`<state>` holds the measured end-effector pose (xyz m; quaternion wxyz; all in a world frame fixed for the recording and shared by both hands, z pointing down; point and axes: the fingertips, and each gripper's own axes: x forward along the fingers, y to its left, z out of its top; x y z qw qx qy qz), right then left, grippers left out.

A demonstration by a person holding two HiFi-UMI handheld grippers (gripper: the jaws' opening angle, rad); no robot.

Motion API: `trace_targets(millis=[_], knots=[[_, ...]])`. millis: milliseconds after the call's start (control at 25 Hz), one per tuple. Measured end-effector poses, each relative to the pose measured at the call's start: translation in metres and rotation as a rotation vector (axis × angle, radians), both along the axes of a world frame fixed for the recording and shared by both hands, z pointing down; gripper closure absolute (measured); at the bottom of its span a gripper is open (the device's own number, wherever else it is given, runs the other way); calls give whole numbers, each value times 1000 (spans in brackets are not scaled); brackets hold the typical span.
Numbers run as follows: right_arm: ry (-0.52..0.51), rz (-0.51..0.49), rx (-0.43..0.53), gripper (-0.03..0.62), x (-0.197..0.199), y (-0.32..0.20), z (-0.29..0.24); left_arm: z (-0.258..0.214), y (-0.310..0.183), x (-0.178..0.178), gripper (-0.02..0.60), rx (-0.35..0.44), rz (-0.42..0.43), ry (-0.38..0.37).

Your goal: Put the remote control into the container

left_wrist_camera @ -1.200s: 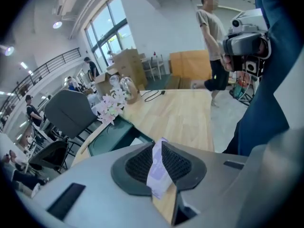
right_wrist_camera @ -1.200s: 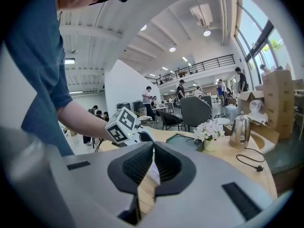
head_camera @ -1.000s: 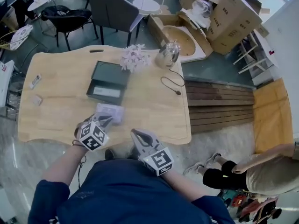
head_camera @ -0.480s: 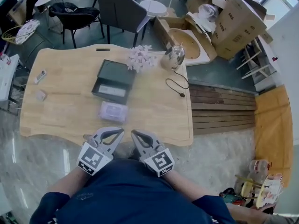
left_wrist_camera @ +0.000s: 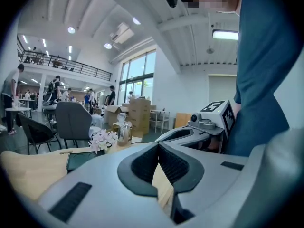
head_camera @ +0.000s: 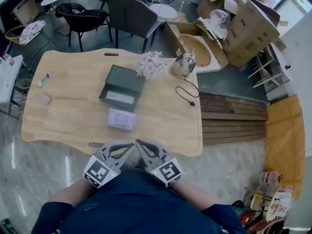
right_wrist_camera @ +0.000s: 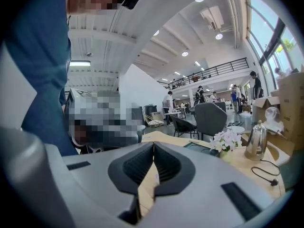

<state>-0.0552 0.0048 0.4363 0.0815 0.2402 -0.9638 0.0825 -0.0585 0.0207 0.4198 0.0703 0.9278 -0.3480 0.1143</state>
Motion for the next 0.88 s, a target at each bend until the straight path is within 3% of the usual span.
trace_targets(millis=[880], knots=[[10,-21,-19,576,-9,-7,4,4,-5,-5,549,3,2,-27]])
